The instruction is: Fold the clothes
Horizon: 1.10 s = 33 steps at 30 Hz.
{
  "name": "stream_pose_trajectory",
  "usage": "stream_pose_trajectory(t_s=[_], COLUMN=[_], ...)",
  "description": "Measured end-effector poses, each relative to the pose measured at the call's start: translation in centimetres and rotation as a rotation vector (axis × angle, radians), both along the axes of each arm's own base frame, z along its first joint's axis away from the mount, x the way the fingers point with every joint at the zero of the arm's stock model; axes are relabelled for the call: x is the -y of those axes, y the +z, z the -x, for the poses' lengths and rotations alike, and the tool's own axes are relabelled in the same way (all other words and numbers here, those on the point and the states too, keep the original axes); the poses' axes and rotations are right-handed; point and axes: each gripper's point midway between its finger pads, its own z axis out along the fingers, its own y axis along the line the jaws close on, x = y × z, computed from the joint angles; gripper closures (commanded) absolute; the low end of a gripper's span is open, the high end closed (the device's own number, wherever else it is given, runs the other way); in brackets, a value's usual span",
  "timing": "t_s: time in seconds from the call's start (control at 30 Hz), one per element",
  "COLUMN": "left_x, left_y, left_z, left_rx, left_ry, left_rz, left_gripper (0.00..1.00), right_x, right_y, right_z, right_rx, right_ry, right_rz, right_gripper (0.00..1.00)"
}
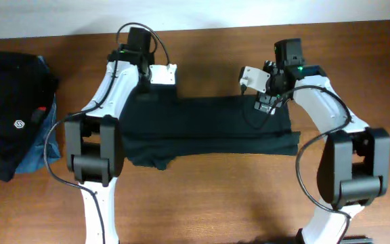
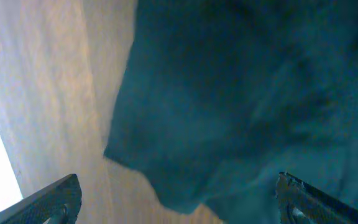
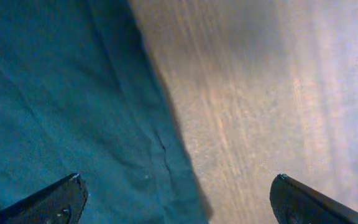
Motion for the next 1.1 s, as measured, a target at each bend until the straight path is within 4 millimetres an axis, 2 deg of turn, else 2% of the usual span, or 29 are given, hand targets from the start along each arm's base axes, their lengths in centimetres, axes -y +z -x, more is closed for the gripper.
stream_pose_trajectory(t_s=[0.13,0.23,0.27,0.3,0.5,0.73,0.87,0.9,0.93,1.03,1.1], left_x=[-1.3,-1.4,-1.4,-1.4,-1.2,-0.8,-0.7,-0.6,-0.6,-0.6,-0.6], left_y=[0.0,-0.1,-0.1,-0.2,-0.6,-1.0,-3.4,-3.3,-3.2,-3.5,-3.8], left_z=[-0.2,-0.1,-0.1,0.0,0.4,0.5,1.0,0.8,0.7,0.7,1.0], left_rx=[0.001,-0.005,-0.006,-0.009,-0.032,-0.043,-0.094,-0.084,-0.08,-0.086,-0.102], left_ry=[0.014,0.016,0.015,0.012,0.002,-0.006,-0.01,-0.011,-0.011,-0.012,-0.02], left_rz=[-0.003,-0.004,-0.004,-0.003,-0.004,0.014,0.016,0.018,0.019,0.02,0.016], left_gripper=[0.05,0.09,0.11,0.18,0.31,0.33,0.34,0.35,0.38,0.67,0.76], right_x=[0.0,0.0,0.0,0.0,0.0,0.1,0.1,0.1,0.1,0.1,0.1], right_y=[-1.3,-1.7,-1.7,-1.7,-1.9,-2.1,-2.1,-2.1,-2.2,-2.2,-2.3], right_z=[0.2,0.2,0.2,0.2,0.8,1.2,1.3,1.3,1.4,1.6,1.8], right_rx=[-0.03,-0.038,-0.039,-0.039,-0.065,-0.083,-0.086,-0.088,-0.092,-0.1,-0.108], right_ry=[-0.001,-0.002,-0.001,-0.001,-0.001,-0.001,-0.001,-0.001,-0.001,-0.001,-0.001], right_rz=[0.002,0.002,0.002,0.002,0.003,0.004,0.004,0.004,0.004,0.005,0.005], right_gripper=[0.01,0.02,0.01,0.01,0.01,0.01,0.01,0.01,0.01,0.01,0.01])
